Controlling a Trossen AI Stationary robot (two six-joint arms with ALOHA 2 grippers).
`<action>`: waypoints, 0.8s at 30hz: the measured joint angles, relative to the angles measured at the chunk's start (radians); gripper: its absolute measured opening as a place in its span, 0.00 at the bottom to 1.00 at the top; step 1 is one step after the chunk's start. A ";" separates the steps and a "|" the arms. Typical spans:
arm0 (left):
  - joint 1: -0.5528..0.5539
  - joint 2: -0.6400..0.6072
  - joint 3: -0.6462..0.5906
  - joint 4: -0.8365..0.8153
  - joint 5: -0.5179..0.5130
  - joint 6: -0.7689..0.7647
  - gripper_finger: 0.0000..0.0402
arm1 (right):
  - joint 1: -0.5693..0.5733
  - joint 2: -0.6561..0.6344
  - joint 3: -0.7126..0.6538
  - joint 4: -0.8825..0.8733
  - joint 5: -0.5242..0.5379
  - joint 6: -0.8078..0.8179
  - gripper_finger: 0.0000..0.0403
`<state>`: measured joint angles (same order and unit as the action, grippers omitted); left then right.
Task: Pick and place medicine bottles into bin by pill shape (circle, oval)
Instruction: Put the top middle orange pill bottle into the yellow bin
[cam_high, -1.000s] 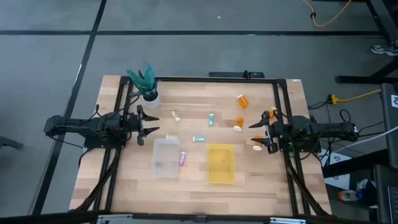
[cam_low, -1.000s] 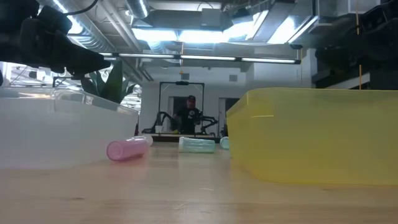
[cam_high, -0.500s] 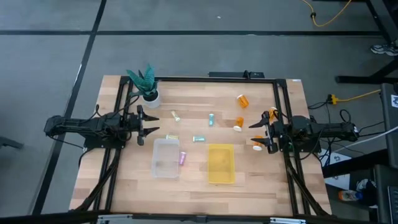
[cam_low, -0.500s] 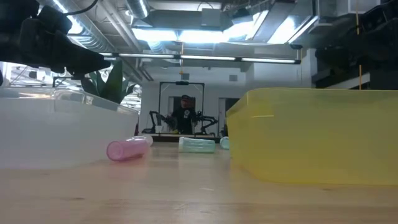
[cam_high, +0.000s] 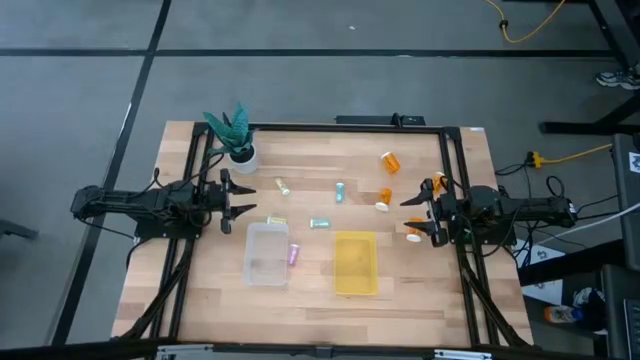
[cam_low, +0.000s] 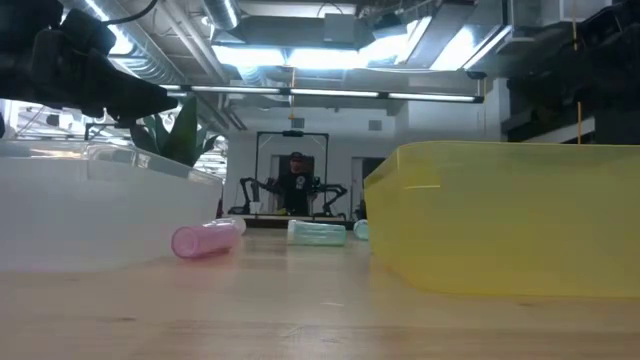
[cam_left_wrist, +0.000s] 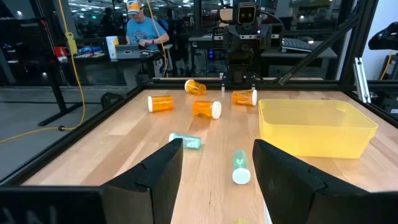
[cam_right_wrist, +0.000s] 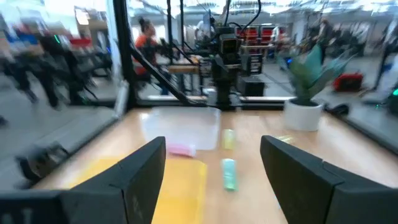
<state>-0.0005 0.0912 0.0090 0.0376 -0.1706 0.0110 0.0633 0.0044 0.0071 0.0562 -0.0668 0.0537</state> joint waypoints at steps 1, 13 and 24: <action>0.000 0.000 0.000 0.000 0.000 0.000 0.47 | 0.000 0.000 0.000 0.013 -0.007 0.055 0.66; 0.000 0.000 0.000 0.000 0.000 0.000 0.47 | 0.000 0.008 0.000 0.138 0.026 0.296 0.66; 0.000 0.000 0.000 0.000 0.000 0.000 0.47 | 0.000 0.213 0.000 0.346 0.197 0.268 0.66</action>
<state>-0.0006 0.0914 0.0087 0.0376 -0.1707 0.0110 0.0631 0.2177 0.0071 0.4021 0.1304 0.3217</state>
